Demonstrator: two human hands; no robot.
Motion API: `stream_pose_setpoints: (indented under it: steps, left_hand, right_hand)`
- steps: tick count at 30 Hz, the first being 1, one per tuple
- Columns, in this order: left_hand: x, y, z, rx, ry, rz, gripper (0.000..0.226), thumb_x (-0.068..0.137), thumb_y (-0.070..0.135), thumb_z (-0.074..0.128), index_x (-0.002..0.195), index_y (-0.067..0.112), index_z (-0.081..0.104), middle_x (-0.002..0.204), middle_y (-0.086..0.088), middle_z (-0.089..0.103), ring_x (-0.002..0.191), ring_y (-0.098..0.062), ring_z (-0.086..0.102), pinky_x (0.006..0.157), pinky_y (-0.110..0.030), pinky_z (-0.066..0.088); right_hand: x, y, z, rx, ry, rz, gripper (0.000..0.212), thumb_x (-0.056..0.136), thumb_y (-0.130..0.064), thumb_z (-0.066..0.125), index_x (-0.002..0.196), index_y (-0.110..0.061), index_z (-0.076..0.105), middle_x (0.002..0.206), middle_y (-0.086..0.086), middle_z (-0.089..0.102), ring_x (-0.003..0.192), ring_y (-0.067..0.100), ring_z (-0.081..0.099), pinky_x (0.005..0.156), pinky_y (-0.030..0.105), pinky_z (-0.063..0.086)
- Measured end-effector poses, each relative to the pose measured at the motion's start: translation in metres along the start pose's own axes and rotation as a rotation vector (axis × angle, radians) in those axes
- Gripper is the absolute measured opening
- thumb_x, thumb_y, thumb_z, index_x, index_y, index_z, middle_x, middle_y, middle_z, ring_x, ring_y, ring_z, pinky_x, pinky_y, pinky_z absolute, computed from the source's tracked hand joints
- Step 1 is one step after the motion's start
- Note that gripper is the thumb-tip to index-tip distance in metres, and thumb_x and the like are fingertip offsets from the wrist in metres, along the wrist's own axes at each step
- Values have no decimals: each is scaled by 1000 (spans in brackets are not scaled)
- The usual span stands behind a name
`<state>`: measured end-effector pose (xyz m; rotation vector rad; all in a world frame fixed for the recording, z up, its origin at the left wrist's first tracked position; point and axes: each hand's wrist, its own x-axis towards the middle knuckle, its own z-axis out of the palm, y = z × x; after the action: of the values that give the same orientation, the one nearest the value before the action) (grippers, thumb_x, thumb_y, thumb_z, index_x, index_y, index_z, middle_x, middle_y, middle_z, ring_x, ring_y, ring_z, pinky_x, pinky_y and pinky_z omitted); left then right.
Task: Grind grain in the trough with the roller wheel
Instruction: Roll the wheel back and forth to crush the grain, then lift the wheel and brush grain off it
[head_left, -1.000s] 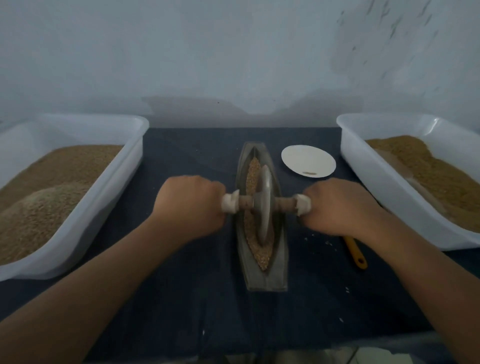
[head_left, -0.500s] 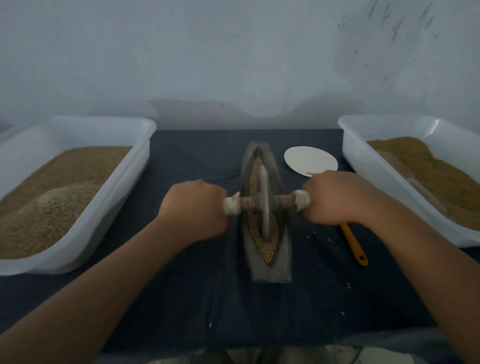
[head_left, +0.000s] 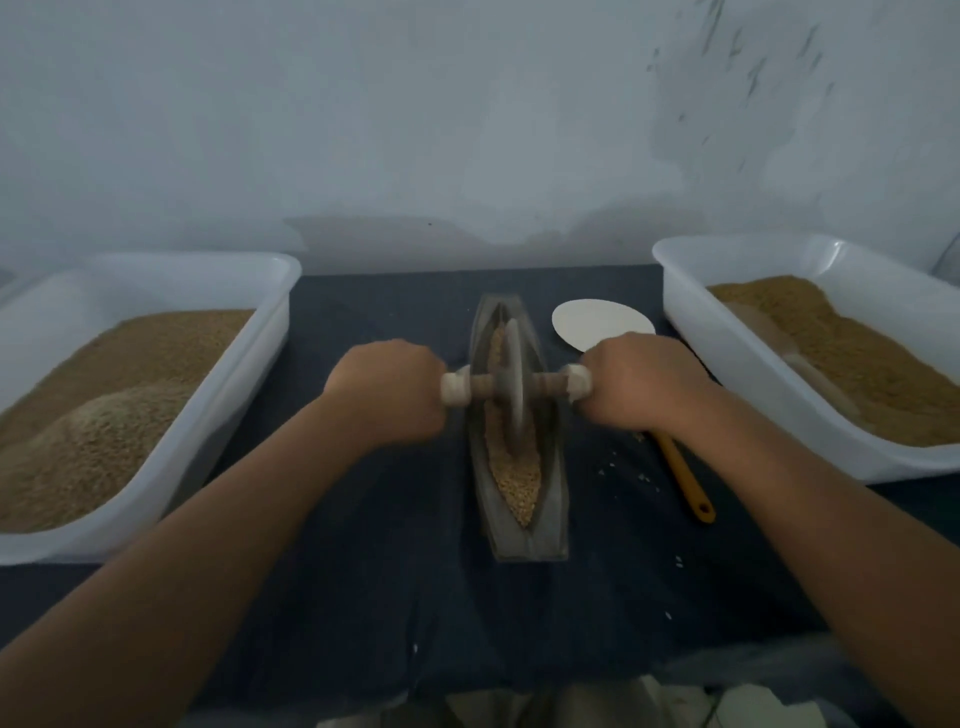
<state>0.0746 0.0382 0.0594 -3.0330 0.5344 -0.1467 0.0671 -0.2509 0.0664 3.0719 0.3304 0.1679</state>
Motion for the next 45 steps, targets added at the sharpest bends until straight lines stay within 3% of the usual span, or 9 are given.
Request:
stream_pose_setpoints:
  steps: [3,10,20,25,28,31,36,42,45]
  left_hand:
    - [-35,-1,8,-1,-19,53,20,69,51,56,66,31,56,61,11,57,55,-8,53,48,-25,34]
    - [46,-2,-13,13,-20,-93,28,81,50,63,72,24,59,73,6,62,68,-21,63,72,-39,59]
    - [-18,2,17,48,89,-18,22,75,50,55,67,30,51,64,11,54,57,-12,50,52,-28,34]
    - [-29,2,28,-20,145,-81,34,89,57,51,68,30,52,64,11,54,57,-10,51,53,-29,35]
    - [-33,1,38,-73,183,-108,33,91,57,53,69,33,53,63,11,55,55,-3,47,49,-27,30]
    - [-34,0,43,-97,255,-121,36,91,60,48,68,32,54,60,12,55,53,-6,49,49,-26,32]
    - [-32,1,49,-65,355,-111,41,88,59,51,59,31,48,50,11,47,43,-6,43,46,-21,29]
    - [-34,3,52,-78,394,-97,43,87,55,60,55,29,45,47,13,41,39,-5,39,45,-18,26]
    - [-35,2,52,-121,382,-89,43,87,54,59,55,29,44,46,12,43,40,-5,41,44,-20,34]
  right_hand:
    - [-37,5,2,51,-118,-65,31,63,-66,40,82,-55,62,67,-31,62,48,3,55,44,25,35]
    - [37,-3,9,-45,157,86,28,85,-46,52,69,-24,58,69,-5,60,63,18,56,58,30,43]
    - [-25,-4,-3,-9,-69,-23,25,73,-54,55,66,-30,58,63,-7,60,58,9,57,49,29,39]
    - [-48,-9,-50,262,-196,-168,48,76,-72,72,112,-43,61,103,-22,65,93,-1,61,74,24,51]
    - [-59,-1,-74,724,110,-159,38,92,-70,55,121,-48,65,120,-35,63,114,-16,56,88,5,44]
    - [-71,24,-76,756,485,109,34,105,-50,44,91,-34,71,93,-21,72,88,-3,67,74,25,50]
    - [-95,43,-21,-54,-70,285,31,106,-54,42,106,-25,54,78,-6,62,67,10,61,62,36,55]
    - [-108,37,21,32,-144,81,43,102,-44,53,140,-40,34,82,-11,58,66,4,55,59,29,50]
    - [-108,43,21,272,-105,166,17,101,-46,49,111,-59,54,75,-12,66,64,3,64,60,27,50]
